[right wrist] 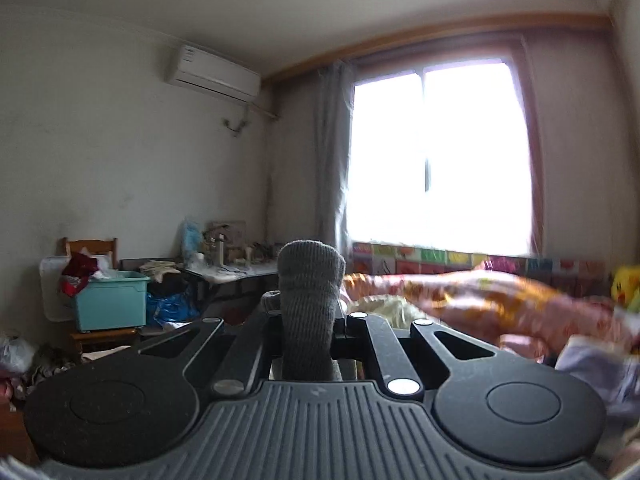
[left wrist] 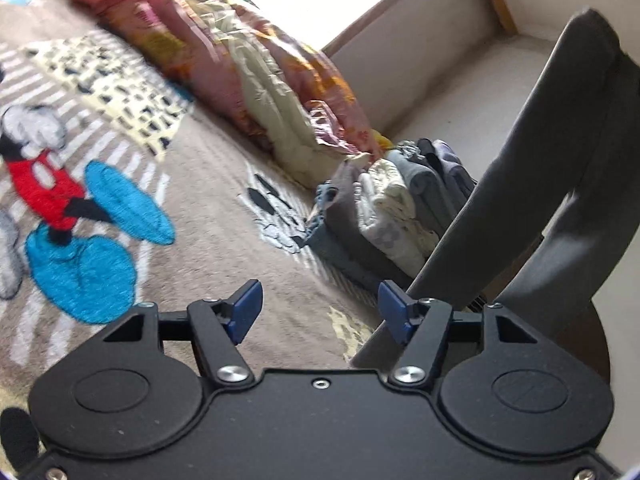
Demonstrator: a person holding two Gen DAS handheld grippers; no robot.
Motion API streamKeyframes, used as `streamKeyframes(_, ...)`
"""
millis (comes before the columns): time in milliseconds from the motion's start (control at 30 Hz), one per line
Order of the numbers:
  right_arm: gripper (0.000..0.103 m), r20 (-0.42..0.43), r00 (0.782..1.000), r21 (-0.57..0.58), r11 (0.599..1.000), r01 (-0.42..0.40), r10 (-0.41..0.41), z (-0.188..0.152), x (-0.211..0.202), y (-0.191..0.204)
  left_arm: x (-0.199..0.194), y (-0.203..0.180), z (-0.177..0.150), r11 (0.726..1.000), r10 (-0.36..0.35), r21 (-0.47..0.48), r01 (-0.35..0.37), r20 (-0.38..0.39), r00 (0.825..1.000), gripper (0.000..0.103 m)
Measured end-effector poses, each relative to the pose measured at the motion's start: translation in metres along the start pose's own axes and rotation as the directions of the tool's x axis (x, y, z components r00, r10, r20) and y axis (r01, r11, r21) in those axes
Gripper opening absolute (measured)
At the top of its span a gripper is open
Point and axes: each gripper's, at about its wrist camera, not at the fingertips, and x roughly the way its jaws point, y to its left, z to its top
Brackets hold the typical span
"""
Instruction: Fold clothes
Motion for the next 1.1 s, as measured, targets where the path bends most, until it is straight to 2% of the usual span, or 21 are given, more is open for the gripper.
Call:
streamKeyframes(133, 0.011, -0.044, 0.998, -0.037, 0.999, -0.035, 0.033, 0.01, -0.016, -0.007, -0.01, -0.029, 0.0, 0.995, -0.063, 0.083, 0.059, 0.045, 0.997, 0.066)
streamKeyframes(233, 0.011, -0.075, 0.995, -0.044, 0.997, -0.064, 0.06, -0.001, -0.026, -0.008, -0.019, -0.052, 0.007, 0.986, -0.139, 0.104, 0.131, 0.073, 0.988, 0.069)
streamKeyframes(367, 0.011, -0.083, 0.992, -0.025, 0.995, -0.101, 0.098, -0.018, -0.04, -0.006, -0.033, -0.085, 0.026, 0.97, -0.208, 0.147, 0.191, 0.111, 0.972, 0.072)
streamKeyframes(467, 0.011, -0.087, 0.988, -0.008, 0.991, -0.13, 0.129, -0.029, -0.048, -0.004, -0.04, -0.113, 0.042, 0.949, -0.274, 0.192, 0.249, 0.117, 0.954, 0.073)
streamKeyframes(733, 0.011, -0.119, 0.971, -0.03, 0.977, -0.211, 0.206, -0.036, -0.068, 0.014, -0.042, -0.185, 0.074, 0.885, -0.374, 0.347, 0.309, 0.14, 0.917, 0.073)
streamKeyframes(767, 0.011, -0.124, 0.97, -0.036, 0.976, -0.215, 0.209, -0.036, -0.071, 0.016, -0.043, -0.193, 0.076, 0.873, -0.391, 0.366, 0.321, 0.134, 0.911, 0.069)
streamKeyframes(833, 0.011, -0.138, 0.968, -0.049, 0.975, -0.218, 0.209, -0.034, -0.078, 0.019, -0.045, -0.207, 0.08, 0.849, -0.414, 0.408, 0.337, 0.113, 0.903, 0.041)
streamKeyframes(867, 0.011, -0.145, 0.968, -0.058, 0.975, -0.213, 0.203, -0.033, -0.082, 0.02, -0.046, -0.214, 0.081, 0.84, -0.417, 0.423, 0.34, 0.102, 0.903, 0.023)
streamKeyframes(900, 0.011, -0.151, 0.969, -0.066, 0.976, -0.209, 0.197, -0.032, -0.086, 0.02, -0.046, -0.221, 0.081, 0.838, -0.413, 0.43, 0.337, 0.094, 0.906, 0.015)
streamKeyframes(967, 0.011, -0.163, 0.973, -0.089, 0.98, -0.178, 0.162, -0.027, -0.096, 0.016, -0.045, -0.235, 0.08, 0.832, -0.412, 0.439, 0.34, 0.077, 0.908, 0.009)
streamKeyframes(1033, 0.011, -0.176, 0.978, -0.128, 0.983, -0.135, 0.111, -0.02, -0.106, 0.012, -0.043, -0.253, 0.074, 0.821, -0.44, 0.433, 0.373, 0.062, 0.896, 0.007)
streamKeyframes(1100, 0.011, -0.208, 0.978, -0.221, 0.972, -0.079, 0.033, -0.009, -0.117, 0.013, -0.041, -0.272, 0.068, 0.809, -0.469, 0.426, 0.406, 0.048, 0.882, 0.005)
